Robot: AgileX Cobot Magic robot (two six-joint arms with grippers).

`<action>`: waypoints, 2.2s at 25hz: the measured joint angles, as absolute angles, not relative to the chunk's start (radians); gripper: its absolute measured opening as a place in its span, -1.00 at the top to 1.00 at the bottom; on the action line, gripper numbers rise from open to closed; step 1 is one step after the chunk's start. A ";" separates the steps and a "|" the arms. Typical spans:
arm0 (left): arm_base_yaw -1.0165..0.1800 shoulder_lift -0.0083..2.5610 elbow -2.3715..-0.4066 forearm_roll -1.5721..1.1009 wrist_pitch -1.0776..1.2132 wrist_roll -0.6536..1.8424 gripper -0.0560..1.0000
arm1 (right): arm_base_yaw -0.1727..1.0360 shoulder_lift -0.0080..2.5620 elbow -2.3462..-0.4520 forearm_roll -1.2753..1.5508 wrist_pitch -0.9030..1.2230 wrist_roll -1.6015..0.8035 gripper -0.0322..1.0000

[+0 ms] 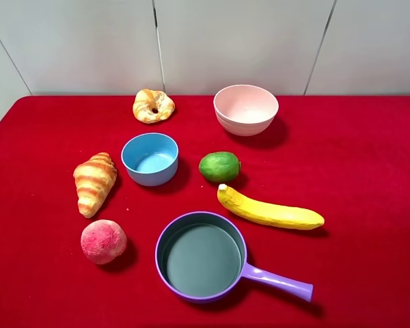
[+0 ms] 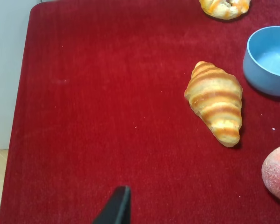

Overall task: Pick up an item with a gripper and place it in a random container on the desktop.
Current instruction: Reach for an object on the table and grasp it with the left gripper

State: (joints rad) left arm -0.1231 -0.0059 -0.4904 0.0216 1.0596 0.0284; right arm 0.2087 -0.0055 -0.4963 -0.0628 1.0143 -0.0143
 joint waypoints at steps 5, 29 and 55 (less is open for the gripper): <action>-0.123 -0.006 -0.490 0.022 1.060 0.028 -0.97 | 0.209 -0.006 -0.496 -0.063 1.014 -0.014 -0.41; -0.123 -0.006 -0.490 0.022 1.060 0.028 -0.97 | 0.209 -0.006 -0.496 -0.063 1.014 -0.014 -0.41; -0.123 -0.006 -0.490 0.026 1.060 0.028 -0.97 | 0.209 -0.006 -0.496 -0.063 1.014 -0.014 -0.41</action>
State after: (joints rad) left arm -0.1231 -0.0059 -0.4904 0.0258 1.0596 0.0284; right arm 0.2087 -0.0055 -0.4963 -0.0628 1.0143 -0.0143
